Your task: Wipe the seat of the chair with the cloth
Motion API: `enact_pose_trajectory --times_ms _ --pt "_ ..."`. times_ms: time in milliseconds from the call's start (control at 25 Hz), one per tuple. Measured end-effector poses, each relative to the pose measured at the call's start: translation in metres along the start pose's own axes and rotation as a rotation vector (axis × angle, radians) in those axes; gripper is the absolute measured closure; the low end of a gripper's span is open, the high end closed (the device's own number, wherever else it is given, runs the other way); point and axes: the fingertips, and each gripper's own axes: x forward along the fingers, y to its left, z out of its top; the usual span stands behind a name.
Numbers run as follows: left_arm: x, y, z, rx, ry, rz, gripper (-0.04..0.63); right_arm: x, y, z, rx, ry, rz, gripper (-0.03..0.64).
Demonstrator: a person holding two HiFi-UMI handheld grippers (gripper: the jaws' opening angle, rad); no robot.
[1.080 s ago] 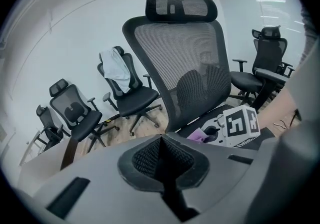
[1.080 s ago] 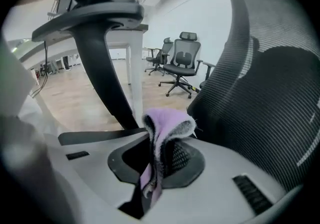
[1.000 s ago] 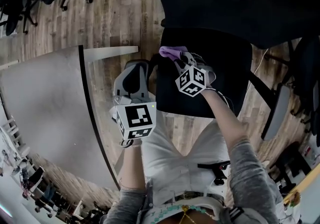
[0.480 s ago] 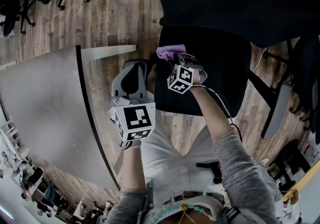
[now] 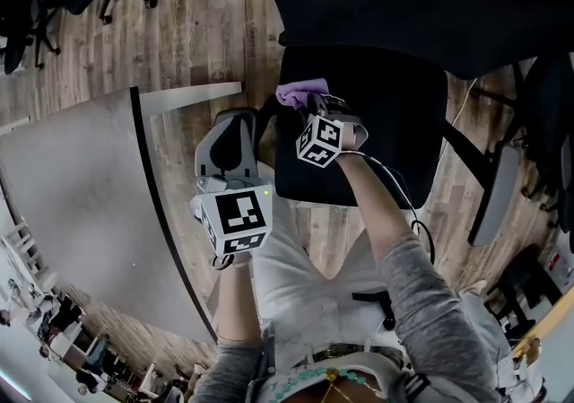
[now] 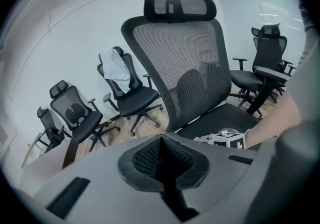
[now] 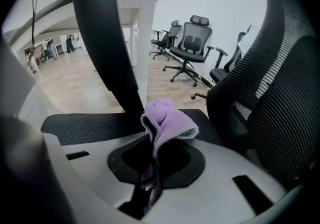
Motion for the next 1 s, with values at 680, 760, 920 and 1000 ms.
enact_pose_trajectory --times_ms 680,760,920,1000 --pt "0.001 0.002 0.002 0.008 -0.004 0.003 0.588 -0.008 -0.011 -0.035 0.035 0.048 -0.016 0.569" --pt "0.0 0.003 0.002 0.008 -0.004 0.003 0.588 -0.011 -0.012 -0.04 0.044 0.055 -0.017 0.569" --pt "0.0 0.004 0.001 0.016 -0.001 0.011 0.588 -0.013 -0.014 -0.051 0.06 0.07 -0.02 0.569" --pt "0.0 0.004 0.0 0.021 0.0 0.013 0.588 -0.015 -0.016 -0.056 0.064 0.079 -0.024 0.569"
